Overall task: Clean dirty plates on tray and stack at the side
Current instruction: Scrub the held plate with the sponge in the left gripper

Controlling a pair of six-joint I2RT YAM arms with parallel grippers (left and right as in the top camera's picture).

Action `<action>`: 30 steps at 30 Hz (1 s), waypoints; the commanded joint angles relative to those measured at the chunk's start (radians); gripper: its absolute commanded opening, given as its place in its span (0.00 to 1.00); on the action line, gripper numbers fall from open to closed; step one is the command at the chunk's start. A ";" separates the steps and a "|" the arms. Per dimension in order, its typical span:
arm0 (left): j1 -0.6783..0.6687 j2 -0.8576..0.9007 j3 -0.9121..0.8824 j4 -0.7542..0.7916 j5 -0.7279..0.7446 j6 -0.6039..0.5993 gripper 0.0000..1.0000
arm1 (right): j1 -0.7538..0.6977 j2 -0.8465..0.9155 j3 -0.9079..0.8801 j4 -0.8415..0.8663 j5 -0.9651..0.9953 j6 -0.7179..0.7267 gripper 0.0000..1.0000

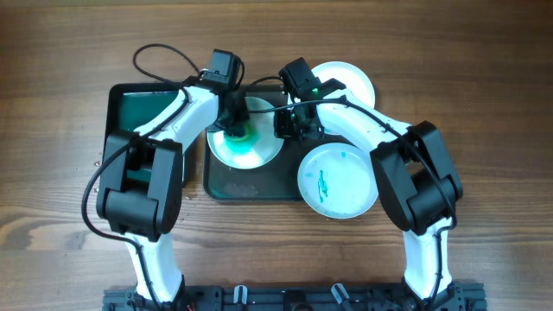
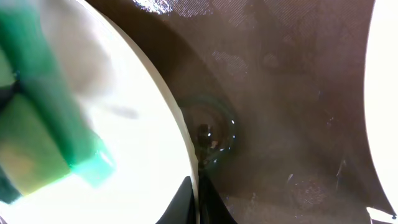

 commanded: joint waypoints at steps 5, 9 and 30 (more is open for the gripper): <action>0.022 0.032 -0.024 -0.152 0.098 0.174 0.04 | -0.005 0.032 0.001 -0.006 0.010 0.010 0.04; 0.022 0.031 -0.024 -0.159 0.620 0.459 0.04 | -0.005 0.032 0.001 -0.006 0.010 0.010 0.04; -0.002 0.031 -0.024 -0.155 -0.050 -0.047 0.04 | -0.005 0.032 0.001 -0.002 0.010 0.010 0.04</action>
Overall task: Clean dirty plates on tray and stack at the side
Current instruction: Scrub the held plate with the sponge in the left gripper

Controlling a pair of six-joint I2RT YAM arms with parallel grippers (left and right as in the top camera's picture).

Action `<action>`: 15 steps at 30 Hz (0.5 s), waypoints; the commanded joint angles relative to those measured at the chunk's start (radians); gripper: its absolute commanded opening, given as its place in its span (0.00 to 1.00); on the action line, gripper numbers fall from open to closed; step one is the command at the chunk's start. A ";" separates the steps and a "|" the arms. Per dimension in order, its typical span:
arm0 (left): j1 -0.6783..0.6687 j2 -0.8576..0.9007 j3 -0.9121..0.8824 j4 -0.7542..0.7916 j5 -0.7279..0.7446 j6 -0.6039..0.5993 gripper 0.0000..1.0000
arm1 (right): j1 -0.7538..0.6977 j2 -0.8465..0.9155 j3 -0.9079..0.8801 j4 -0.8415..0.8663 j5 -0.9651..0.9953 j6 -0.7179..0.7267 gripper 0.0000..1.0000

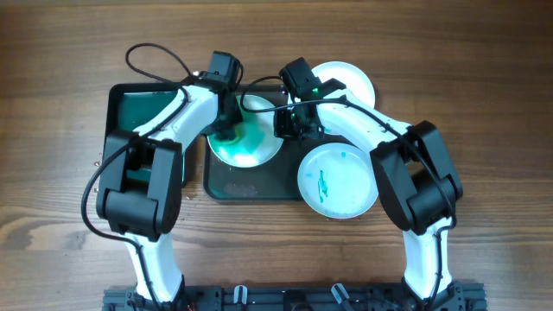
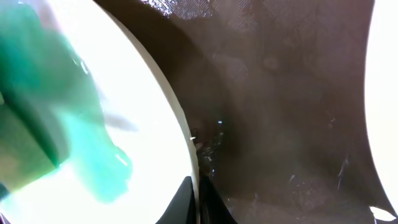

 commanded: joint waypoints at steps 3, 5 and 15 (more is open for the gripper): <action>-0.032 0.031 -0.030 -0.129 0.392 0.159 0.04 | -0.004 0.030 0.001 -0.009 0.014 -0.001 0.04; -0.050 0.031 -0.030 -0.145 0.580 0.222 0.04 | -0.004 0.030 0.001 -0.009 0.014 -0.001 0.04; -0.056 0.032 -0.030 0.127 0.331 0.215 0.04 | -0.004 0.030 0.001 -0.009 0.014 -0.001 0.04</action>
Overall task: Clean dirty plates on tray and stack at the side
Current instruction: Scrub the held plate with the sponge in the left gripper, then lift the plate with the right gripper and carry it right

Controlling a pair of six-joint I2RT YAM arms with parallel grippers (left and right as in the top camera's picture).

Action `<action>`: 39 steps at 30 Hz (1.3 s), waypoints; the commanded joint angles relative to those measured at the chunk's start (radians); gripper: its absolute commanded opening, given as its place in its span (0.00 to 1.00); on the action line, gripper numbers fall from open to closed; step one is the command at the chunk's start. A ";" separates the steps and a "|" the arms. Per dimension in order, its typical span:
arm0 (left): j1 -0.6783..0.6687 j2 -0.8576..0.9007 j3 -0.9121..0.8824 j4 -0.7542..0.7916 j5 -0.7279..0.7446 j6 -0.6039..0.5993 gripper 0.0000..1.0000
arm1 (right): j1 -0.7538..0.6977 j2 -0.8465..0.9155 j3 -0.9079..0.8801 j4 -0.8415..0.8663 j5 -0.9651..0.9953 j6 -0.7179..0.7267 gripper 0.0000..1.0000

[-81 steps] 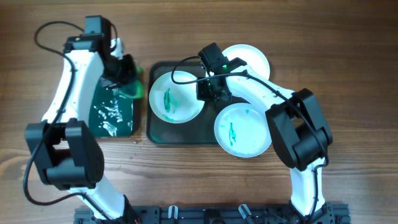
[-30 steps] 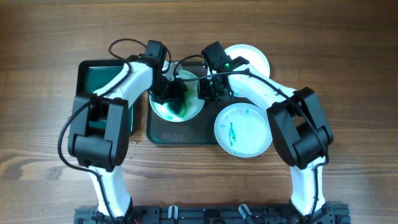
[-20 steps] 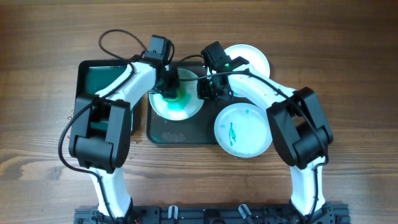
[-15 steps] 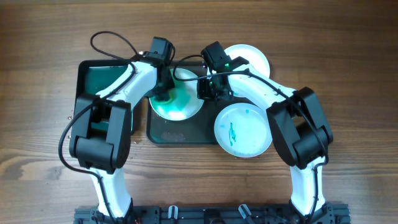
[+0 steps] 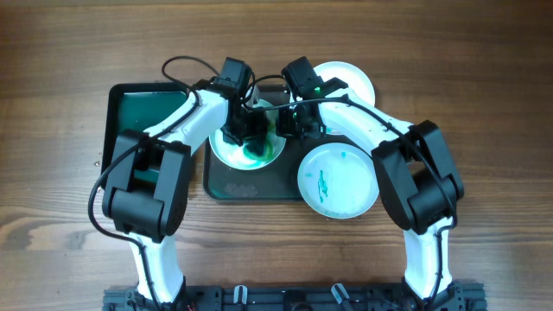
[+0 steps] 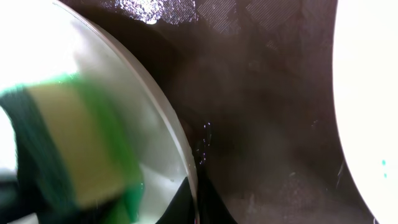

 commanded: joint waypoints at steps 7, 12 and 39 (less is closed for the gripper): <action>-0.003 0.029 -0.007 0.127 -0.665 -0.122 0.04 | 0.003 0.030 0.001 -0.003 0.014 -0.002 0.04; -0.003 0.004 -0.004 -0.006 -0.657 -0.166 0.04 | 0.003 0.030 0.001 -0.003 0.014 -0.002 0.04; 0.277 -0.332 0.199 -0.414 -0.400 -0.071 0.04 | 0.194 -0.227 0.003 -0.123 0.745 -0.161 0.04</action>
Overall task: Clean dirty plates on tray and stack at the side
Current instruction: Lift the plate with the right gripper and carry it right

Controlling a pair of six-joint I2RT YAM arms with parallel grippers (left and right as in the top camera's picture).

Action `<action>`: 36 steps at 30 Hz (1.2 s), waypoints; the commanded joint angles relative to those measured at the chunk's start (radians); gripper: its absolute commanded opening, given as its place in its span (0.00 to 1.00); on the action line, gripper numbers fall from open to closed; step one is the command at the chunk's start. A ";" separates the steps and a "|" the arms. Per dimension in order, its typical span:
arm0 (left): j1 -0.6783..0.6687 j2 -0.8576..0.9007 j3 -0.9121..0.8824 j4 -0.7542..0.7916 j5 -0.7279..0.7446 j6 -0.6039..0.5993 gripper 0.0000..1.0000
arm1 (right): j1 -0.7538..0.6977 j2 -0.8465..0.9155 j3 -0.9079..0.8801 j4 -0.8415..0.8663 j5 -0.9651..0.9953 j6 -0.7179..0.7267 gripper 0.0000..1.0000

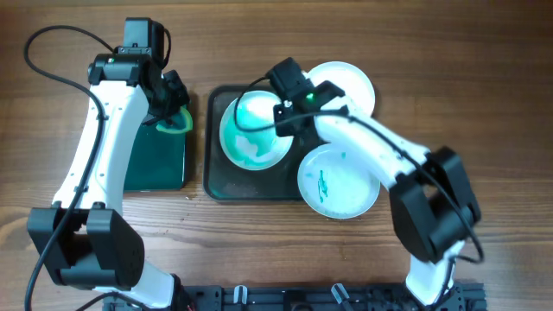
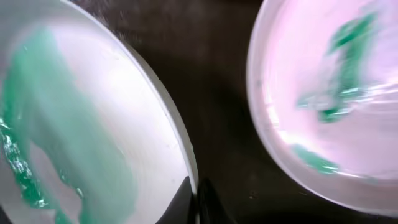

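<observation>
A white plate smeared with green [image 1: 252, 131] sits over the black tray [image 1: 246, 183]. My right gripper [image 1: 285, 111] is shut on its right rim, with the fingers [image 2: 196, 200] pinching the edge of that plate [image 2: 93, 124]. A second dirty plate [image 1: 339, 181] with green streaks lies at the tray's right edge and shows blurred in the right wrist view [image 2: 329, 99]. My left gripper [image 1: 173, 104] is off to the left over the green basin [image 1: 160, 164], with the green sponge [image 1: 178, 123] at its fingers.
A clean white plate [image 1: 350, 82] rests on the wooden table behind the right arm. The table's wood [image 1: 484, 104] stretches to the right of the plates. A cable loops over the held plate.
My left gripper has left the plate and is now over the green basin with the sponge. The right gripper still holds the plate's rim, and the plate has shifted slightly toward the second dirty plate.
At first my left gripper pressed the sponge on the plate's left part while the right gripper held the rim. The sponge then sat higher on the plate, then at its middle, spreading green. Now the sponge is over the basin and the smeared plate stays held.
</observation>
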 commanded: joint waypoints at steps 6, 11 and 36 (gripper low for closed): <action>0.003 -0.011 0.015 0.002 0.012 0.024 0.04 | 0.233 -0.068 0.004 -0.087 0.770 -0.043 0.04; 0.003 -0.011 0.015 0.002 0.012 0.024 0.04 | 0.337 -0.069 0.004 -0.096 1.078 -0.043 0.04; 0.003 -0.011 0.015 0.008 0.012 0.024 0.04 | 0.406 -0.069 0.003 -0.009 0.991 -0.252 0.04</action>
